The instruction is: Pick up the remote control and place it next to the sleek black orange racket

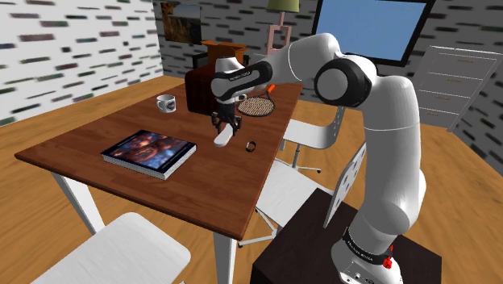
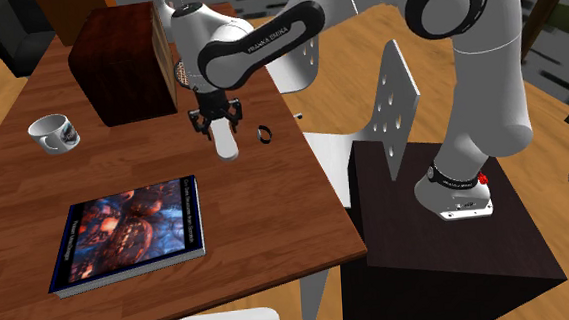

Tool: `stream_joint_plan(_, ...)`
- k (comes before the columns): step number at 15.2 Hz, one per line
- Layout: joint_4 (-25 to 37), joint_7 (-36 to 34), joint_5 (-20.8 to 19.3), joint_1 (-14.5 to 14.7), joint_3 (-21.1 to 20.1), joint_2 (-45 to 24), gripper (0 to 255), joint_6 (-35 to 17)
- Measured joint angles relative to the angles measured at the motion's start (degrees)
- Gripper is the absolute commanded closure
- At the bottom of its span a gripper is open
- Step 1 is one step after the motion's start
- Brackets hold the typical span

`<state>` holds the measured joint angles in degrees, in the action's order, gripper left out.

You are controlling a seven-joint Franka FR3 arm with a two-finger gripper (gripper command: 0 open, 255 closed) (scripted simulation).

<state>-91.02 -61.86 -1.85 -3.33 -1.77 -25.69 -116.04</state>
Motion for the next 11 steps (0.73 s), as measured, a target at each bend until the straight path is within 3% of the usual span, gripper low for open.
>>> stream_joint_plan(11,4.96,0.18,0.15,0.0,-0.06,2.49,255,7.44)
